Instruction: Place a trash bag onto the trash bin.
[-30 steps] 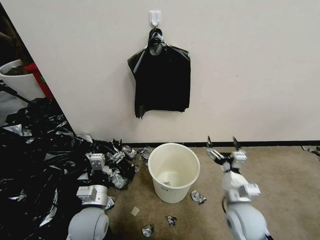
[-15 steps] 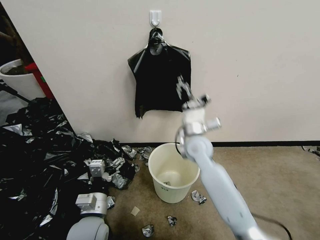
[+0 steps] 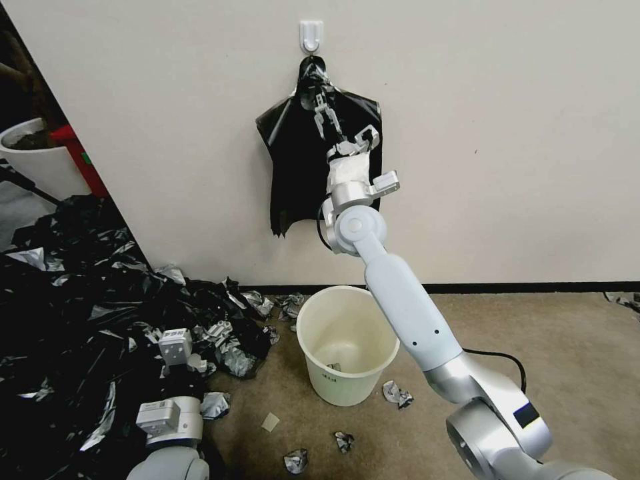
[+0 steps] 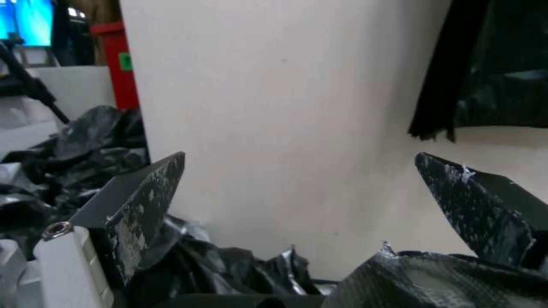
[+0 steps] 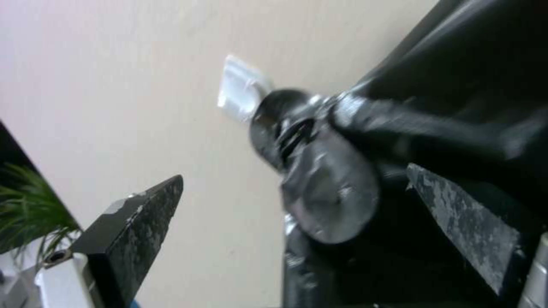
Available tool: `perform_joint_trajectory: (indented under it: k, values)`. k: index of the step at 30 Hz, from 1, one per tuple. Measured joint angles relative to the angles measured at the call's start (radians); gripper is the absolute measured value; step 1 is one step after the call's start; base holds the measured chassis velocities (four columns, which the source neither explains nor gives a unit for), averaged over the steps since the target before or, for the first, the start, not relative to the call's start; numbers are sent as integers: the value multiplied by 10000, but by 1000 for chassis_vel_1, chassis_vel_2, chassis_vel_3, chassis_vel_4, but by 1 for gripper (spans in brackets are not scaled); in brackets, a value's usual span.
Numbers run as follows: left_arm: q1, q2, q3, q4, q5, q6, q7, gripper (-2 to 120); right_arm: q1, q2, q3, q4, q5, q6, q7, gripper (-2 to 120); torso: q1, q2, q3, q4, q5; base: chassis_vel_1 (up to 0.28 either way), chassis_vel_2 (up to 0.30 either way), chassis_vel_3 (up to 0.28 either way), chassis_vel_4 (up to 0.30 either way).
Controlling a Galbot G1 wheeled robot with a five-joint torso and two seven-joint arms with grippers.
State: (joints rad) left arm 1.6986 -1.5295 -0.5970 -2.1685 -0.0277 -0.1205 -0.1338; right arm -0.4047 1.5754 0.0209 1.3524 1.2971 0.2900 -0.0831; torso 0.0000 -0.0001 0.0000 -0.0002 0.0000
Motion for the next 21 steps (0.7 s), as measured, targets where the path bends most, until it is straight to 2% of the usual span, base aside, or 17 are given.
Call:
perform_joint_trajectory:
  k: [12, 15, 21]
  values:
    - [-118, 110, -97, 433, 92, -55, -211, 100, 353, 230, -102, -414, -114, -84, -803, 98, 0, 0, 0, 2, -1, 0, 0, 0, 0]
    - [-134, 112, -59, 516, 172, -61, -241, 100, 462, 276, -23, -595, -123, -84, -814, 87, 0, 0, 0, 1, -1, 0, 0, 0, 0]
    - [-156, 165, -7, 553, 292, -61, -249, 100, 504, 260, 51, -690, -118, -82, -812, 73, 0, 0, 0, 1, -1, 0, 0, 0, 0]
